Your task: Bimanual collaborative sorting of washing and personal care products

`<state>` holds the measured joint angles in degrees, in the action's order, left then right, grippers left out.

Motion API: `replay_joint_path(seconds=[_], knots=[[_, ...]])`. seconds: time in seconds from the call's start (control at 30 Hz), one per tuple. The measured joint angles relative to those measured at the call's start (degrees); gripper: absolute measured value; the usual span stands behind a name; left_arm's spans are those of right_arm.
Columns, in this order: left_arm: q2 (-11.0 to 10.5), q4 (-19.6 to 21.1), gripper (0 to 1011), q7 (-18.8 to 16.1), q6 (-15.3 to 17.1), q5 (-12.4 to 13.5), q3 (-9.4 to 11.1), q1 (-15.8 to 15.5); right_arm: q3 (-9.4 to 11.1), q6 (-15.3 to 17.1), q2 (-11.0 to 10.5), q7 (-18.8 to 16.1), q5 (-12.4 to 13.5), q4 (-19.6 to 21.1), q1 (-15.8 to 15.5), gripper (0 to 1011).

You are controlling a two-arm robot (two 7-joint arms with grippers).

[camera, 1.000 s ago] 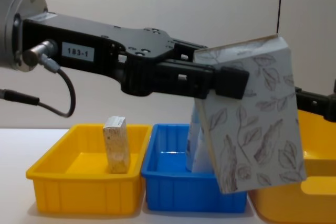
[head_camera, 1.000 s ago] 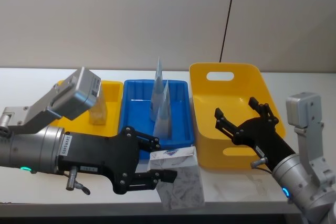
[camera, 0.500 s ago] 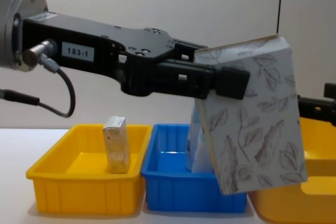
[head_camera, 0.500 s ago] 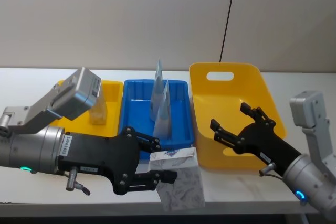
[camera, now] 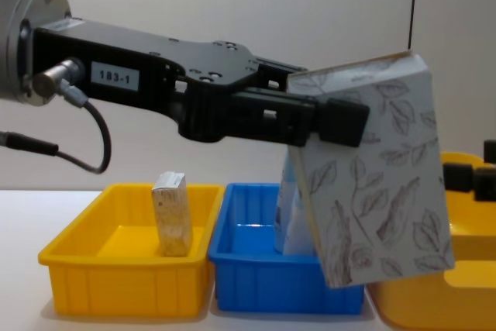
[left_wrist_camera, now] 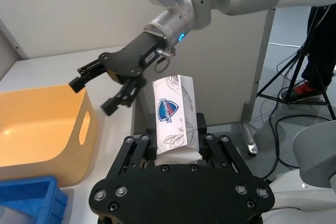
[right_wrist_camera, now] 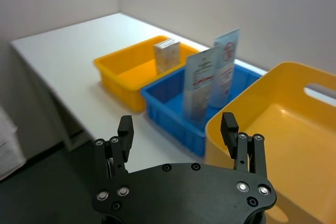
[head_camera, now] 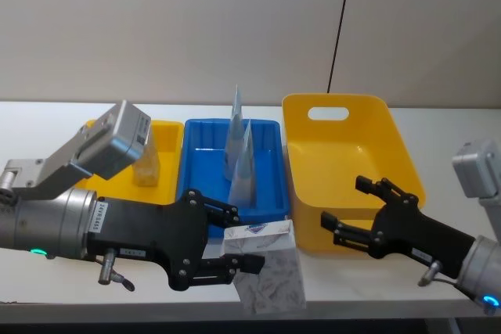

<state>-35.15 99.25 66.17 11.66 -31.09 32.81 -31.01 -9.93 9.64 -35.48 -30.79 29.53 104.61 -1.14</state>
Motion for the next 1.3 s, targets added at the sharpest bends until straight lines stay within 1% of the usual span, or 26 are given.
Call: replay_joint_path(seconds=[0.03, 0.07, 0.1, 0.13, 0.23, 0.27, 0.33, 0.37, 0.4, 0.47, 0.6, 0.67, 0.7, 0.73, 0.83, 0.9, 0.93, 1.03, 1.13, 1.3], knots=[[0.00, 0.00, 360, 0.01, 0.00, 0.00, 0.00, 0.00, 0.08, 0.16, -0.47, -0.71, 0.34, 0.07, -0.05, 1002], [0.00, 0.00, 360, 0.01, 0.00, 0.00, 0.00, 0.00, 0.31, 0.44, -1.64, -2.05, 0.93, 0.23, -0.21, 1002], [0.00, 0.00, 360, 0.01, 0.00, 0.00, 0.00, 0.00, 0.39, 0.61, -2.12, -2.95, 1.30, 0.29, -0.27, 1002], [0.00, 0.00, 360, 0.01, 0.00, 0.00, 0.00, 0.00, 0.55, 0.81, -3.12, -4.26, 1.83, 0.41, -0.41, 1002], [0.00, 0.00, 360, 0.01, 0.00, 0.00, 0.00, 0.00, 0.79, 1.04, -4.72, -6.33, 2.65, 0.58, -0.64, 1002], [0.00, 0.00, 360, 0.01, 0.00, 0.00, 0.00, 0.00, 0.92, 1.13, -5.68, -7.65, 3.15, 0.68, -0.79, 1002], [0.00, 0.00, 360, 0.01, 0.00, 0.00, 0.00, 0.00, 1.06, 1.20, -6.61, -9.22, 3.76, 0.77, -0.93, 1002], [0.00, 0.00, 360, 0.01, 0.00, 0.00, 0.00, 0.00, 1.20, 1.22, -7.62, -10.59, 4.27, 0.89, -1.09, 1002], [0.00, 0.00, 360, 0.01, 0.00, 0.00, 0.00, 0.00, 1.20, 1.22, -7.62, -10.59, 4.27, 0.89, -1.09, 1002], [0.00, 0.00, 360, 0.01, 0.00, 0.00, 0.00, 0.00, 1.44, 1.22, -9.45, -13.40, 5.33, 1.13, -1.36, 1002], [0.00, 0.01, 360, 0.01, 0.00, 0.01, 0.00, 0.00, 1.61, 1.10, -11.10, -16.26, 6.33, 1.37, -1.59, 1002], [0.00, 0.00, 360, 0.01, 0.00, 0.01, 0.00, 0.00, 1.70, 0.97, -12.19, -18.12, 7.02, 1.54, -1.72, 1002], [0.00, 0.00, 360, 0.01, 0.00, 0.01, 0.00, 0.00, 1.72, 0.81, -12.91, -19.60, 7.54, 1.67, -1.80, 1002], [0.00, 0.00, 360, 0.01, 0.00, 0.01, 0.00, 0.00, 1.72, 0.81, -12.91, -19.60, 7.54, 1.67, -1.80, 1002], [0.00, 0.00, 360, 0.01, -0.01, 0.01, 0.00, 0.00, 1.74, 0.40, -14.45, -22.65, 8.72, 2.09, -1.95, 1002], [0.00, 0.00, 360, 0.01, 0.00, 0.01, 0.00, 0.00, 1.73, 0.19, -14.91, -23.80, 9.22, 2.27, -1.95, 1002], [0.00, 0.00, 360, 0.01, 0.00, 0.01, 0.00, 0.00, 1.68, -0.08, -15.29, -25.03, 9.77, 2.45, -1.96, 1002], [0.00, 0.00, 360, 0.01, 0.00, 0.01, 0.00, 0.01, 1.51, -0.60, -15.61, -26.74, 10.73, 2.80, -1.95, 1002], [0.00, 0.00, 360, 0.01, 0.00, 0.01, 0.00, 0.00, 1.40, -1.00, -15.61, -27.35, 11.36, 3.10, -1.96, 1002], [0.00, 0.00, 360, 0.01, 0.00, 0.01, 0.00, 0.00, 1.04, -2.37, -14.39, -27.35, 12.31, 4.06, -2.30, 1002]])
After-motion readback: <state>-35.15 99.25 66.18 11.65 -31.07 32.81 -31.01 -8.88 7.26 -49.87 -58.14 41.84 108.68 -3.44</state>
